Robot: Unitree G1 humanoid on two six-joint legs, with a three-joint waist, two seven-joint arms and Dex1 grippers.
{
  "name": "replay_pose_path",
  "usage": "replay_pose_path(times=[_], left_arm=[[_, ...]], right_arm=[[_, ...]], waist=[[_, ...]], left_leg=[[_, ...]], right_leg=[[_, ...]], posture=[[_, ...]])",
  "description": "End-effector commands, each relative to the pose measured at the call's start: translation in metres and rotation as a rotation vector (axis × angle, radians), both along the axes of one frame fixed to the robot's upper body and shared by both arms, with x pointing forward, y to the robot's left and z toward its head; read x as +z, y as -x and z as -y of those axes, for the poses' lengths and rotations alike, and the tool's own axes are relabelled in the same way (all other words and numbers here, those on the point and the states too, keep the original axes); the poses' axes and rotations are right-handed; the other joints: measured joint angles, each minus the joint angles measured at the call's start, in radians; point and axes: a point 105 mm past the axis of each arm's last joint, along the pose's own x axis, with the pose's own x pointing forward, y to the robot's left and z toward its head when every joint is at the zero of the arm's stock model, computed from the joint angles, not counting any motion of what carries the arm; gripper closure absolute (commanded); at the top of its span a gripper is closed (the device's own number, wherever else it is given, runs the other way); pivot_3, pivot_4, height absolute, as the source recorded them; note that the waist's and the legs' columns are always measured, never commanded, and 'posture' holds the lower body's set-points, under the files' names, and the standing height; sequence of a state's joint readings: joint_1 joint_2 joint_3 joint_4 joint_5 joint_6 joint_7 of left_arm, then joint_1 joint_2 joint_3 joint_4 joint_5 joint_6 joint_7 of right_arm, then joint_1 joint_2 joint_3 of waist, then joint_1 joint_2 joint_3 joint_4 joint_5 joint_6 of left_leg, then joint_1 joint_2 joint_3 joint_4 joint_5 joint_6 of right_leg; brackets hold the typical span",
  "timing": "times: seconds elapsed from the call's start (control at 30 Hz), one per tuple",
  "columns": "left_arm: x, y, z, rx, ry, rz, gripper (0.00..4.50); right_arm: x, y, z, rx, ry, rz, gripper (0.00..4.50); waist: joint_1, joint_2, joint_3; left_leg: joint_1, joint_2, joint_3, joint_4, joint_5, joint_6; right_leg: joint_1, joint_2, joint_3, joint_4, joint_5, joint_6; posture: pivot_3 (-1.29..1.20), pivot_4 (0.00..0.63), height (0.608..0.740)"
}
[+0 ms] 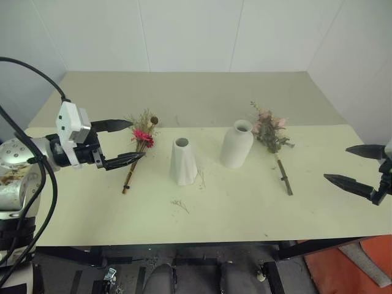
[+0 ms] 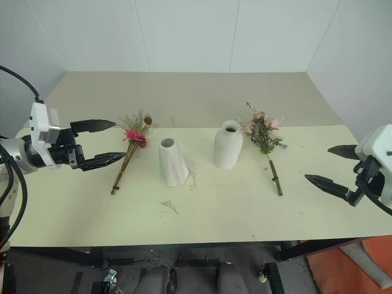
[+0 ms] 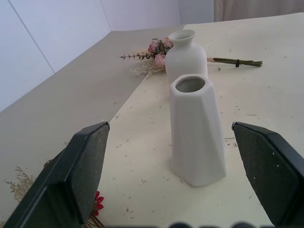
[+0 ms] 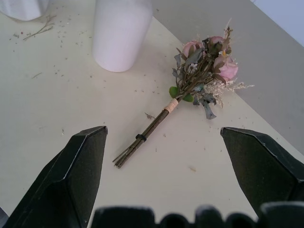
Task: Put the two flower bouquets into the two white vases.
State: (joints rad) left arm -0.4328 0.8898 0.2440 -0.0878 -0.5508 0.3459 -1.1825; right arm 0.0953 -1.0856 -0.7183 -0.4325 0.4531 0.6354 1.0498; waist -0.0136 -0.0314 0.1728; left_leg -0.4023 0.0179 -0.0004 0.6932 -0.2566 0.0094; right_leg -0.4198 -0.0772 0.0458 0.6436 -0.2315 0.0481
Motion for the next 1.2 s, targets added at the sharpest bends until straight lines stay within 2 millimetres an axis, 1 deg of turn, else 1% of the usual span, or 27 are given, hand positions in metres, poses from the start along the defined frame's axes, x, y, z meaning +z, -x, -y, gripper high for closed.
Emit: replay_pose_path(times=[0.03,0.3,0.73,0.93,0.97,1.07,1.2], left_arm=[[0.01,0.004,0.0,-0.006,-0.013,0.041,0.0],[0.012,0.006,0.001,-0.008,-0.022,0.049,0.0],[0.018,0.004,0.006,-0.032,-0.021,0.073,0.0],[0.02,0.001,0.012,-0.061,-0.023,0.081,0.0],[0.021,0.0,0.014,-0.068,-0.021,0.084,0.0],[0.024,-0.001,0.023,-0.103,-0.018,0.095,0.0],[0.026,-0.002,0.043,-0.181,-0.046,0.108,0.0]], right_arm=[[0.008,-0.001,-0.002,0.0,0.013,0.046,0.04],[0.002,-0.006,-0.004,0.003,0.011,0.04,0.04],[0.006,-0.017,-0.008,-0.022,-0.042,0.073,0.04],[0.002,-0.019,-0.01,-0.02,-0.04,0.068,0.04],[0.0,-0.021,-0.01,-0.031,-0.038,0.069,0.04],[-0.006,-0.038,-0.007,-0.096,-0.056,0.058,0.04],[-0.016,-0.072,-0.009,-0.159,-0.16,-0.006,0.04]], waist=[[0.0,0.0,0.0],[0.001,0.0,0.0],[0.0,0.0,0.0],[0.001,0.0,0.0],[0.001,0.0,0.0],[-0.001,0.0,0.0],[-0.007,0.0,0.0]], left_leg=[[0.0,0.0,0.0,0.0,0.0,0.0],[0.0,0.0,0.0,0.0,0.0,0.0],[0.0,0.0,0.0,0.0,0.0,0.0],[0.0,0.0,0.0,0.0,0.0,0.0],[-0.001,0.0,0.0,0.0,0.0,0.0],[0.0,0.0,0.0,0.001,0.0,0.0],[0.001,0.0,0.0,0.001,0.0,0.0]], right_leg=[[0.0,0.0,0.0,0.0,0.0,0.0],[0.0,0.0,0.0,0.0,0.0,0.0],[0.0,0.0,0.0,0.0,0.0,0.0],[0.0,0.0,0.0,0.0,0.0,0.0],[0.0,0.0,0.0,0.0,0.0,0.0],[0.0,0.0,0.0,0.0,0.0,0.0],[0.0,0.0,0.001,0.0,0.001,0.0]], posture=[[0.0,0.15,0.74],[0.0,0.15,0.74],[0.0,0.15,0.74],[0.0,0.15,0.74],[0.0,0.15,0.74],[0.0,0.15,0.74],[0.0,0.15,0.74]])
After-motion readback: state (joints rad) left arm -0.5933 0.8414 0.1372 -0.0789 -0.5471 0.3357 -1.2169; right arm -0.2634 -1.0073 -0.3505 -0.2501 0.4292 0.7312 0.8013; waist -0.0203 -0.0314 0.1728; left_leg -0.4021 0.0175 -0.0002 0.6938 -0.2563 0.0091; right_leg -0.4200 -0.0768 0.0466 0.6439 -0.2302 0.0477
